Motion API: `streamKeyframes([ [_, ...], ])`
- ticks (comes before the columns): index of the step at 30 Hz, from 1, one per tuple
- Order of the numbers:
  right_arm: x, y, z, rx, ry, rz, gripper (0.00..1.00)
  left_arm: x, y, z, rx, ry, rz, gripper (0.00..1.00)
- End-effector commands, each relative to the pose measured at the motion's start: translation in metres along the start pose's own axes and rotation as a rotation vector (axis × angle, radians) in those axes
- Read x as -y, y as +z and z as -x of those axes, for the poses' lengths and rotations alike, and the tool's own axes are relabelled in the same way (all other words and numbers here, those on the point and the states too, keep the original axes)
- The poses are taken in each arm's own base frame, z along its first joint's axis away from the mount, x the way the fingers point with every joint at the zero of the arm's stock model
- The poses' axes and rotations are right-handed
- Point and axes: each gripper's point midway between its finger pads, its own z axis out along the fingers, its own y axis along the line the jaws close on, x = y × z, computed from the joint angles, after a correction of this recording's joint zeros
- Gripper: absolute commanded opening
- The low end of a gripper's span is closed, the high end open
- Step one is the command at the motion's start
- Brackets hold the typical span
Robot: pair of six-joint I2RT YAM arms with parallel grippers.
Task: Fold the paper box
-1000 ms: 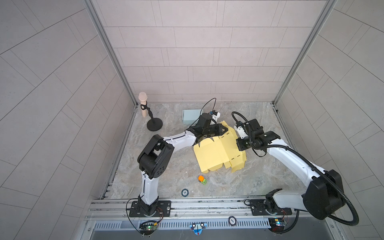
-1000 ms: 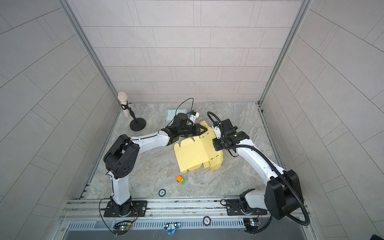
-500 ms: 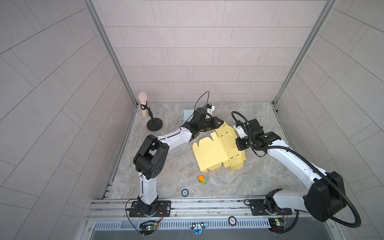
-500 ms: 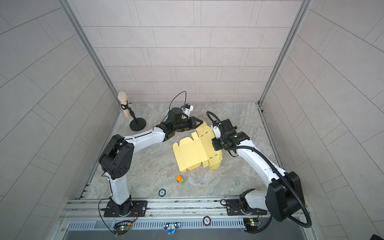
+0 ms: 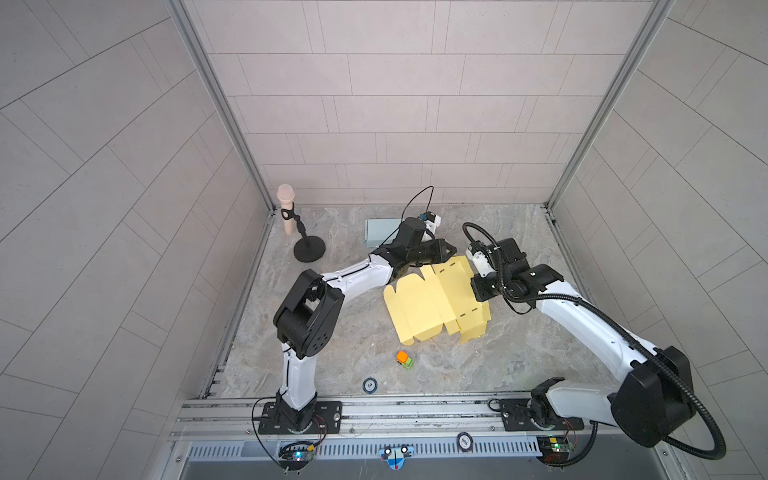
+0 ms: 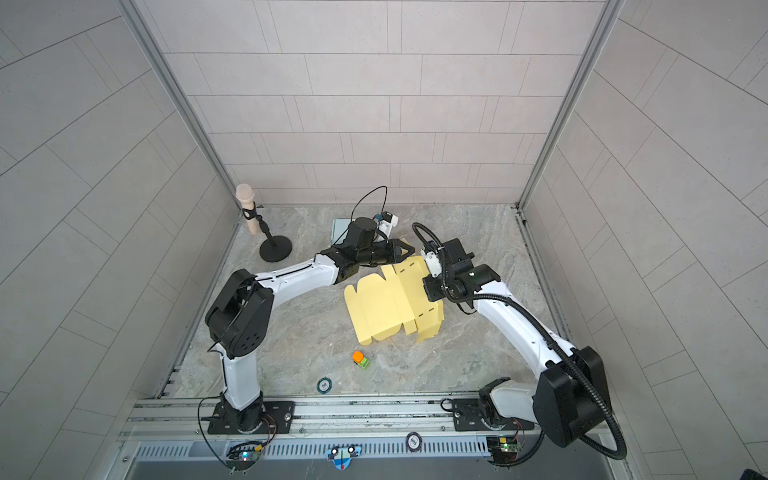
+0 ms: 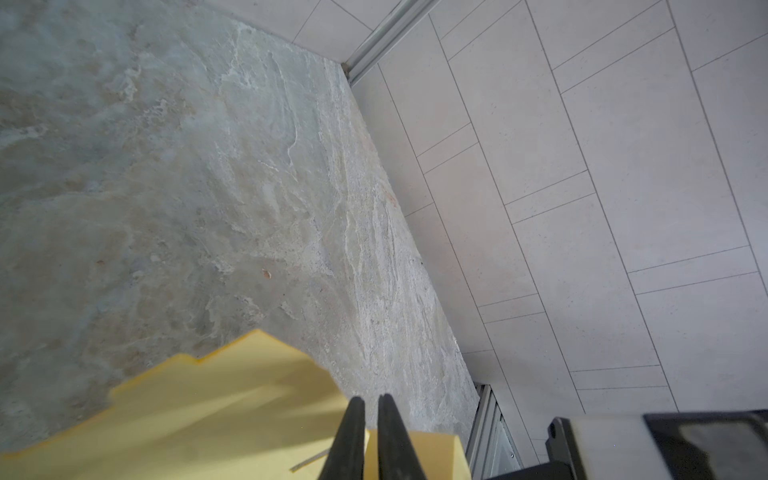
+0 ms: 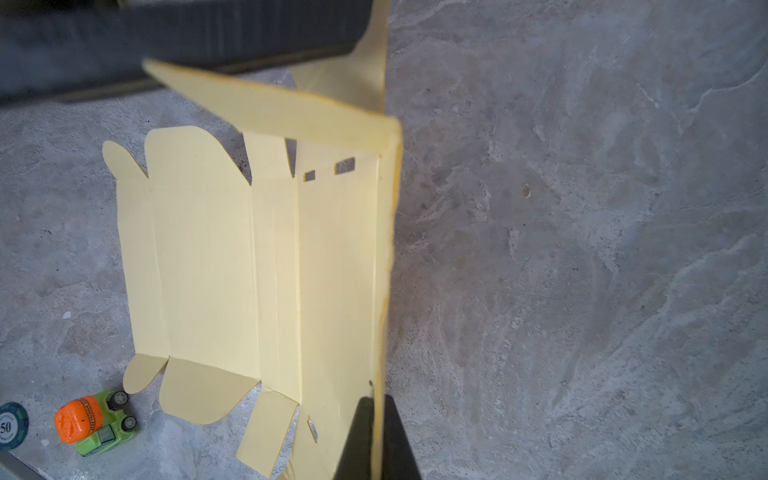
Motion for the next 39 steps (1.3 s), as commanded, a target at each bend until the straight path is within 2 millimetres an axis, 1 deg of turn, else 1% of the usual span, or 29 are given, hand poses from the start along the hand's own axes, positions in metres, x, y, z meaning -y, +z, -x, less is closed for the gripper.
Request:
streamKeyframes([
  [1,-0.002,-0.004,0.005,0.029,-0.025,0.003,0.0,0.02,-0.01,-0.01,-0.005,0.041,-0.014,0.13],
  [4,-0.004,-0.003,0.007,0.033,-0.02,0.012,0.0,0.03,-0.004,-0.022,-0.014,0.041,-0.023,0.14],
  [6,-0.005,-0.003,0.008,0.035,-0.022,0.017,0.0,0.04,0.001,-0.027,-0.02,0.038,-0.054,0.14],
  [7,-0.006,-0.002,0.007,0.032,-0.023,0.018,0.0,0.04,0.003,-0.029,-0.021,0.033,-0.056,0.15],
  [10,-0.006,-0.002,0.004,0.027,-0.025,0.015,0.0,0.04,0.001,-0.026,-0.019,0.035,-0.059,0.15],
  [12,-0.005,-0.003,0.002,0.027,-0.024,0.01,0.0,0.034,-0.007,-0.019,-0.005,0.031,-0.052,0.15],
  [15,-0.005,-0.004,0.001,0.03,-0.026,0.009,0.0,0.014,-0.027,-0.007,0.029,0.01,-0.032,0.15],
  [18,-0.005,-0.003,0.001,0.03,-0.032,0.011,0.0,-0.017,-0.049,0.002,0.053,-0.001,0.027,0.15],
  [21,-0.006,-0.003,0.0,0.028,-0.037,0.014,0.0,-0.044,-0.067,0.004,0.065,-0.015,0.081,0.15],
  [24,-0.007,-0.003,0.001,0.03,-0.047,0.018,0.0,-0.069,-0.076,0.001,0.049,-0.009,0.158,0.15],
  [27,-0.01,-0.004,0.001,0.032,-0.056,0.023,0.0,-0.088,-0.077,-0.002,0.034,-0.003,0.217,0.15],
  [32,-0.014,-0.006,0.001,0.027,-0.088,0.009,0.0,-0.114,-0.066,-0.007,0.001,0.015,0.295,0.14],
  [36,-0.016,-0.006,0.003,0.028,-0.1,0.006,0.0,-0.125,-0.056,-0.01,-0.012,0.009,0.307,0.15],
  [39,-0.017,-0.006,0.004,0.03,-0.102,0.007,0.0,-0.128,-0.054,-0.011,-0.016,0.008,0.311,0.14],
])
